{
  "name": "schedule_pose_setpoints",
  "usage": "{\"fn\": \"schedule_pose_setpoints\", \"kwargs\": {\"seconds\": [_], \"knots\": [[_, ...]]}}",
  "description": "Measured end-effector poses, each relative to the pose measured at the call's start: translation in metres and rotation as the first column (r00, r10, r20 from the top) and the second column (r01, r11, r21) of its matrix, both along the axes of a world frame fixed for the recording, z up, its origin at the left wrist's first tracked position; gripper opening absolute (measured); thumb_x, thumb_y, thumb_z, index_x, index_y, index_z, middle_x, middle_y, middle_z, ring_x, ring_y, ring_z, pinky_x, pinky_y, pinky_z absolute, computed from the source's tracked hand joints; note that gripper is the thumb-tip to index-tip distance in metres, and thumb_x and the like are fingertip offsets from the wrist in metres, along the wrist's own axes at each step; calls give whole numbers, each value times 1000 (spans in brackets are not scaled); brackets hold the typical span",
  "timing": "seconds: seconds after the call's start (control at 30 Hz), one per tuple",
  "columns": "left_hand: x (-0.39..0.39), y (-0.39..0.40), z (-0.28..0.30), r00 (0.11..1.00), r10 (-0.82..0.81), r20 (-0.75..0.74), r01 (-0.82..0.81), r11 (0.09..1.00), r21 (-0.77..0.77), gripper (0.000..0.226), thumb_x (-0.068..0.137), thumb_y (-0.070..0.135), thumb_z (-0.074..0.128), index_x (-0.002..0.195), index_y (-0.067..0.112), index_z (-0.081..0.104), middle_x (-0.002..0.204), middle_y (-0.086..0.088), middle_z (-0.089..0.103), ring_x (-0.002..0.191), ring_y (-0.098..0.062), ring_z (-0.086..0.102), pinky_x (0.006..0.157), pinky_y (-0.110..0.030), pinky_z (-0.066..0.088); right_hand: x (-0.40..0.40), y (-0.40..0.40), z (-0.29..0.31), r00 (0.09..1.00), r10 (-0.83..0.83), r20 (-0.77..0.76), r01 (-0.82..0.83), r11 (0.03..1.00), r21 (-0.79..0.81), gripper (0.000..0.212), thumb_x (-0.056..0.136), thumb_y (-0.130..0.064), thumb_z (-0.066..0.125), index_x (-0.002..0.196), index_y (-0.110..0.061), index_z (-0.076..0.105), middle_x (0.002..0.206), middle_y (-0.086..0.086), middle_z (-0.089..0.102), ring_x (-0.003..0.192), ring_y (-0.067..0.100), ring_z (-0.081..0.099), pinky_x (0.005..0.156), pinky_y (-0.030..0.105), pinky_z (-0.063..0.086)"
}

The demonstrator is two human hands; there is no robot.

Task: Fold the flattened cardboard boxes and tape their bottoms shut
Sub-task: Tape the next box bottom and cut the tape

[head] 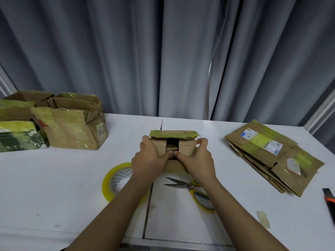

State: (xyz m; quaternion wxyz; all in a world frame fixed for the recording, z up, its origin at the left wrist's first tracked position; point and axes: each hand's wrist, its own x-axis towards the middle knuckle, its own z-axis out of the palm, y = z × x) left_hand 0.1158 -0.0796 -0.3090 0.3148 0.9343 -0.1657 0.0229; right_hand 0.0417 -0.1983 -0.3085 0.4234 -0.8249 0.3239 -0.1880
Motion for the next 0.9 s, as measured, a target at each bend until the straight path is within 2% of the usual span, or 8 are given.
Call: {"fn": "schedule_pose_setpoints", "kwargs": {"seconds": [0.2, 0.3, 0.43, 0.53, 0.67, 0.77, 0.83, 0.9], "knots": [[8, -4, 2, 996, 56, 66, -62, 994, 89, 60, 84, 58, 54, 115, 12, 32, 108, -7, 56, 94, -32, 60, 71, -35, 39, -1, 3, 7, 999, 20, -37, -21, 1000, -18, 43, 80, -42, 62, 105, -21, 34, 84, -1, 58, 83, 25, 57, 69, 34, 45], [14, -7, 7, 994, 70, 90, -85, 980, 178, 62, 84, 58, 54, 119, 11, 32, 108, -7, 57, 96, -30, 61, 72, -34, 41, 1, 4, 12, 996, 16, -93, -28, 992, -126, 40, 83, -44, 58, 104, -20, 34, 87, 1, 57, 87, 29, 56, 70, 35, 43], [17, -15, 10, 988, 66, 137, -96, 970, 223, 55, 88, 55, 47, 117, 9, 35, 107, -7, 59, 95, -30, 62, 71, -33, 39, 12, 5, 14, 988, 18, -154, -54, 971, -232, 59, 86, -42, 55, 133, -14, 34, 106, 9, 61, 99, 32, 57, 72, 33, 40], [17, -18, 13, 983, 64, 174, -105, 966, 237, 47, 92, 49, 41, 115, 9, 39, 103, -8, 63, 93, -29, 63, 69, -32, 39, 25, 4, 15, 966, -41, -254, -63, 920, -387, 49, 91, -45, 50, 123, -9, 40, 111, 12, 61, 100, 33, 58, 71, 33, 37], [18, -18, 18, 982, 21, 189, -66, 970, 234, 31, 99, 36, 29, 103, 10, 45, 95, -7, 65, 85, -26, 62, 67, -30, 38, 38, 2, 17, 951, -116, -288, -67, 828, -557, 49, 102, -41, 31, 129, -3, 44, 113, 14, 63, 100, 33, 61, 75, 35, 44], [23, -11, 23, 986, 5, 166, -41, 975, 220, 37, 102, 29, 22, 103, 8, 53, 96, -9, 66, 88, -29, 62, 70, -31, 39, 37, -5, 18, 975, -58, -214, -57, 867, -496, 41, 104, -32, 24, 121, -7, 52, 106, 17, 65, 94, 34, 59, 71, 35, 39], [31, -3, 24, 991, 11, 133, -30, 990, 139, 39, 103, 29, 21, 98, 9, 54, 95, -11, 66, 83, -29, 58, 70, -32, 37, 35, -9, 21, 989, 12, -150, -69, 922, -380, 38, 104, -31, 26, 112, -9, 56, 103, 17, 65, 90, 32, 56, 69, 32, 35], [41, 8, 26, 993, 32, 110, -38, 998, 47, 41, 103, 30, 21, 92, 10, 55, 93, -12, 65, 76, -25, 50, 68, -31, 35, 37, -8, 24, 991, 71, -113, -103, 945, -312, 37, 104, -32, 28, 109, -9, 57, 103, 16, 66, 93, 32, 56, 73, 34, 39]]}}
